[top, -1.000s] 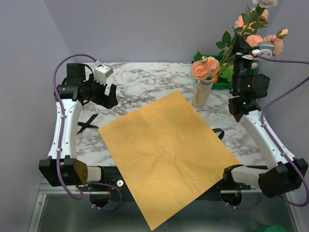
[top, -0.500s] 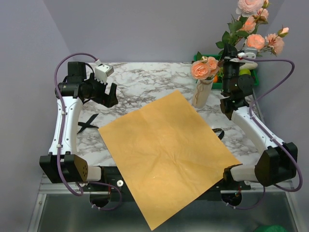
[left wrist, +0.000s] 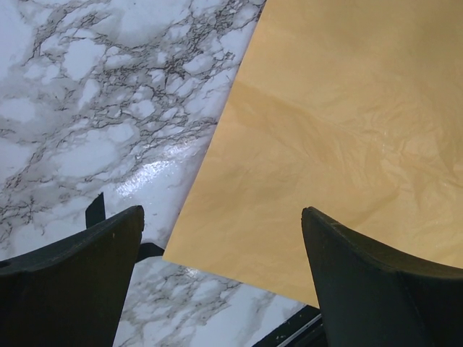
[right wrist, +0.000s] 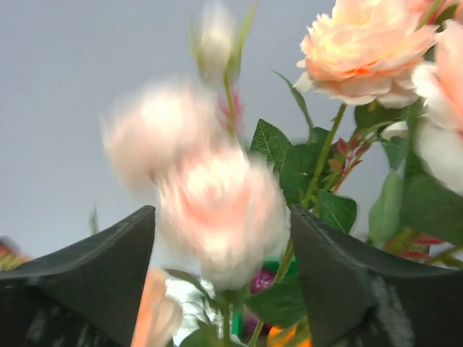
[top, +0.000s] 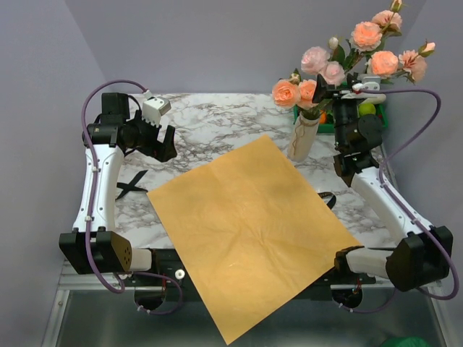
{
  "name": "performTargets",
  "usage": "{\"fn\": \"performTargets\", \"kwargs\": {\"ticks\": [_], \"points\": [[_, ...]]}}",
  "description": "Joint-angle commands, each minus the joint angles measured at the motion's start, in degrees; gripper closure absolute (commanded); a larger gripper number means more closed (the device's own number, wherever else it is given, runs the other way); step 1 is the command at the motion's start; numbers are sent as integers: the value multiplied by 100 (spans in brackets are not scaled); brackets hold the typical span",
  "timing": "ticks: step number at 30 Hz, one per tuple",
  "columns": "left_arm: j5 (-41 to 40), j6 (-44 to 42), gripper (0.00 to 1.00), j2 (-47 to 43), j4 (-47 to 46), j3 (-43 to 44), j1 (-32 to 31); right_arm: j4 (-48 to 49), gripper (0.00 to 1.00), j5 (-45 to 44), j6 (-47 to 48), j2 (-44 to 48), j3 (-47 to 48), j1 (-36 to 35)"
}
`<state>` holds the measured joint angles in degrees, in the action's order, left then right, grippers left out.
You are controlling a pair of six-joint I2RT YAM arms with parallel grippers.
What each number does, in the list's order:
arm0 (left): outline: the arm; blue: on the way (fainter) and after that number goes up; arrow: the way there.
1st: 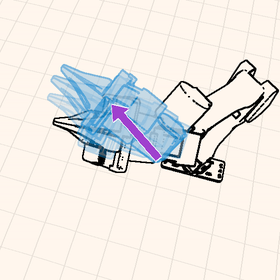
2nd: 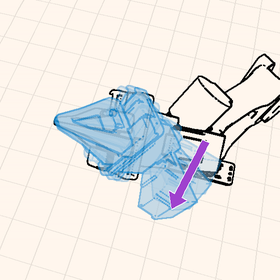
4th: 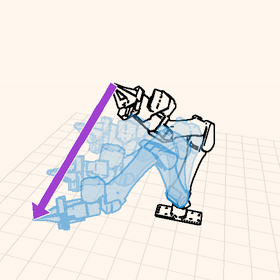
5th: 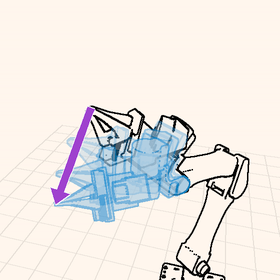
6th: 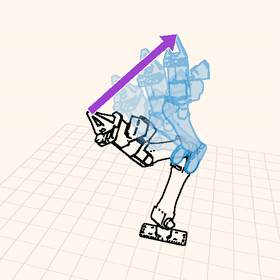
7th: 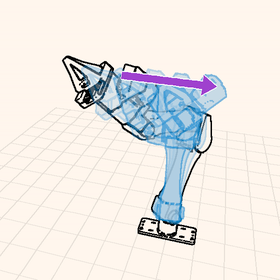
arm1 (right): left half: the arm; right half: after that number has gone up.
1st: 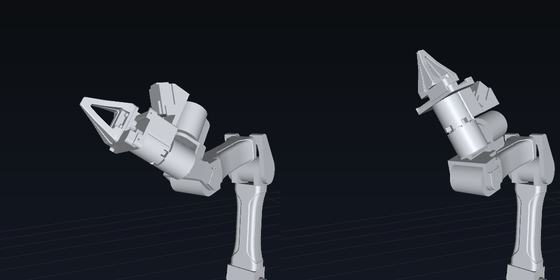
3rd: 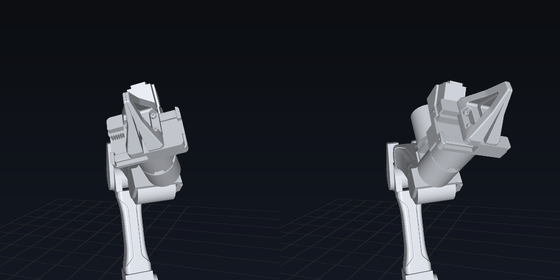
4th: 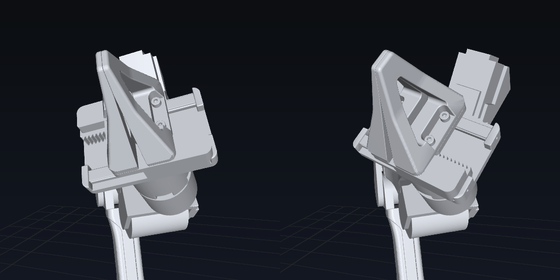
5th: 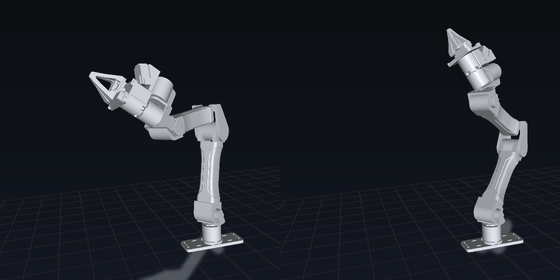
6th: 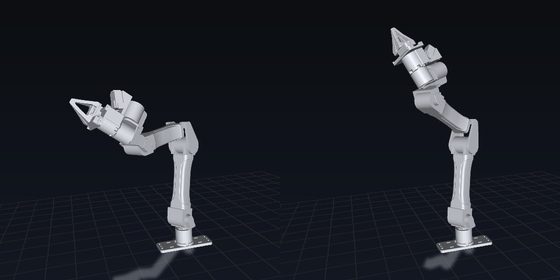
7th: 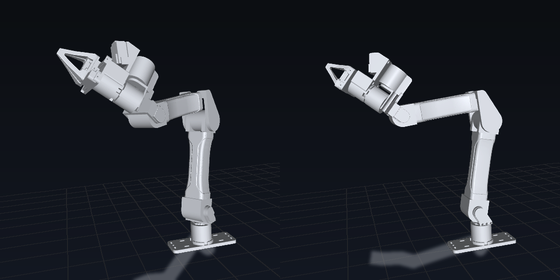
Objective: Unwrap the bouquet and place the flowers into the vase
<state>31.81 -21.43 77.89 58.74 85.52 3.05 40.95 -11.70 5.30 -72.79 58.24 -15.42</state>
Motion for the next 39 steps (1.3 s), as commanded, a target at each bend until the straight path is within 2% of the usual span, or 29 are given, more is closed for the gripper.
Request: {"fn": "performTargets", "kwargs": {"ticks": [1,8,12,15,21,28,39], "points": [[123,-63,1,-221,146,132,47,-675,10,273,-160,660,-76,-22],[115,34,1,-388,182,115,47,-1808,5,801,-723,1723,-251,-110],[141,95,1,-485,146,44,47,-3263,3,1144,-916,2111,-76,-154],[167,174,1,-555,155,9,47,-3907,0,1662,-1065,2445,-189,-163],[124,271,1,-731,68,-184,47,-5288,0,1786,-1618,2734,-172,-154],[88,315,1,-819,-47,-378,38,-5457,0,1865,-1919,3543,-893,-154],[176,429,1,-793,-187,-439,38,-5782,0,1830,-1769,3457,-656,-154]]}}
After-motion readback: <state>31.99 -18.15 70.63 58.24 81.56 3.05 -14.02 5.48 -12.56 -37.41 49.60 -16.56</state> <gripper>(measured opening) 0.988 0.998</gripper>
